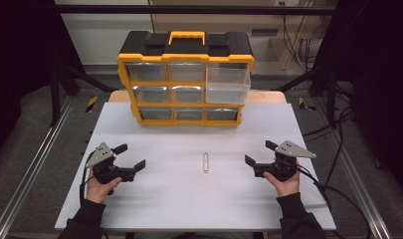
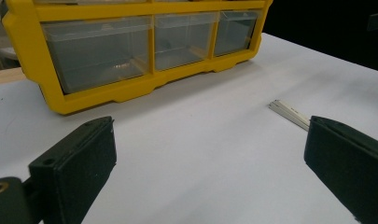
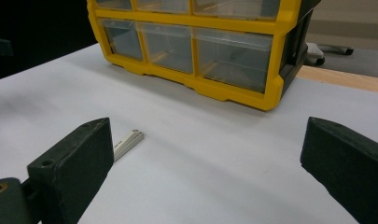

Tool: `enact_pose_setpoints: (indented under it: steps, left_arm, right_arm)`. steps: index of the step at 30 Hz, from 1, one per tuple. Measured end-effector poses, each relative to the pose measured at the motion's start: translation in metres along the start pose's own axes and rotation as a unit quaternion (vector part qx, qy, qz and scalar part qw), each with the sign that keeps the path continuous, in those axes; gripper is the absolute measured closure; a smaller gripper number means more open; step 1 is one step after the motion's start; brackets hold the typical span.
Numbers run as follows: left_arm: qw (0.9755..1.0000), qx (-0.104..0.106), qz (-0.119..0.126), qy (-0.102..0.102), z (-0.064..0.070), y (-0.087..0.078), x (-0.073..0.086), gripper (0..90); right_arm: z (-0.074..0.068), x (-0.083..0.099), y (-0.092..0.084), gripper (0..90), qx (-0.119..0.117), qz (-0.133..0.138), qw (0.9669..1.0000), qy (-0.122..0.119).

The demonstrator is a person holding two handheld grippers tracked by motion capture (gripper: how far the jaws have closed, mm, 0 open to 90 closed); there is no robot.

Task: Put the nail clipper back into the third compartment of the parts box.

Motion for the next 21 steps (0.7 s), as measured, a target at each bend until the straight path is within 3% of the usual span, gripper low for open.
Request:
enact_pose_setpoints:
  steps: [13,21]
  left_arm:
    - [1.0,0.0,0.0,-0.003,0.0,0.0,0.0,2.1]
    - [1.0,-0.001,0.001,-0.003,-0.001,0.0,0.0,2.2]
  right_arm:
    - [-0.02,-0.006,0.024,3.3,-0.012,-0.031,0.9993,-0.02]
    - [-0.034,-0.007,0.041,3.3,-0.019,-0.051,0.9983,-0.019]
Point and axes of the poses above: each handheld gripper's, and its own axes: y roughly forward along the jaws, x roughly out of its underside, z roughly to its right, the point moved 6 cm from there along y, roughly forward along the jaws, and after that the axes turned 3 degrees about z, right-handed, at the moved point
